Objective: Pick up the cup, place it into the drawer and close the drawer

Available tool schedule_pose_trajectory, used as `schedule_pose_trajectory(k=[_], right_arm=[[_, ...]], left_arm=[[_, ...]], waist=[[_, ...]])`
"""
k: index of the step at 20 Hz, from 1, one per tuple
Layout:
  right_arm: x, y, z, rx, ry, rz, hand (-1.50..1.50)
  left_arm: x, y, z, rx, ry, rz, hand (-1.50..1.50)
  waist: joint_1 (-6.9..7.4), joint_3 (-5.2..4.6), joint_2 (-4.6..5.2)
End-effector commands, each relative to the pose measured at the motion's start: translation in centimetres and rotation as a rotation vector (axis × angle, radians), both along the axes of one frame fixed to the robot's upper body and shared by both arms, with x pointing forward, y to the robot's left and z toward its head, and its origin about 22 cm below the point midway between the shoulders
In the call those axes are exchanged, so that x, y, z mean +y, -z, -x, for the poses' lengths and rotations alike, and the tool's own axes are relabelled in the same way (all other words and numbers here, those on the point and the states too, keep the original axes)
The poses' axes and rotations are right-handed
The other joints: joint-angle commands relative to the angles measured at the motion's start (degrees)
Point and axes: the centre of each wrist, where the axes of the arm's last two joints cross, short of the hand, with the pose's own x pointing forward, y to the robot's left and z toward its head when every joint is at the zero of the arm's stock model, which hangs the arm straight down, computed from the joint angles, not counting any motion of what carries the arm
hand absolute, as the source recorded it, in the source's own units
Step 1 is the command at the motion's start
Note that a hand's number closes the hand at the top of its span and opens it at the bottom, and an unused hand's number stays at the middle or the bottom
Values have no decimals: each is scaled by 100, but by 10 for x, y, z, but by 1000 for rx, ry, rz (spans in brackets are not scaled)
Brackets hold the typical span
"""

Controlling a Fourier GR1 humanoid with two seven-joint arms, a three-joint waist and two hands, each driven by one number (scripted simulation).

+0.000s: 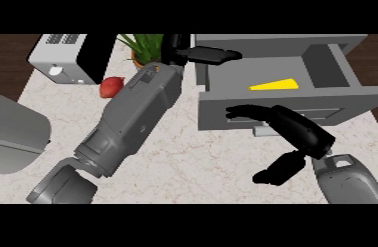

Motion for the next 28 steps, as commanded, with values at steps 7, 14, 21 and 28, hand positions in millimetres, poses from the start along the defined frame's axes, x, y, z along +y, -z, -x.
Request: schedule_pose_trajectory(k=[7, 14, 21, 28], right_arm=[[2, 102, -46, 87, 31, 234, 150], [-36, 115, -81, 15, 141, 173, 150], [-54, 70, -126, -89, 273, 42, 150], [-79, 16, -150, -148, 410, -11, 150]], left_arm=[[34, 22, 3, -6, 2, 77, -150], [74, 36, 10, -14, 9, 96, -150], [90, 41, 17, 11, 62, 100, -150], [101, 39, 18, -4, 80, 82, -150]], waist=[[494, 6, -14], [801, 20, 2], [1021, 27, 65], [1240, 31, 189]])
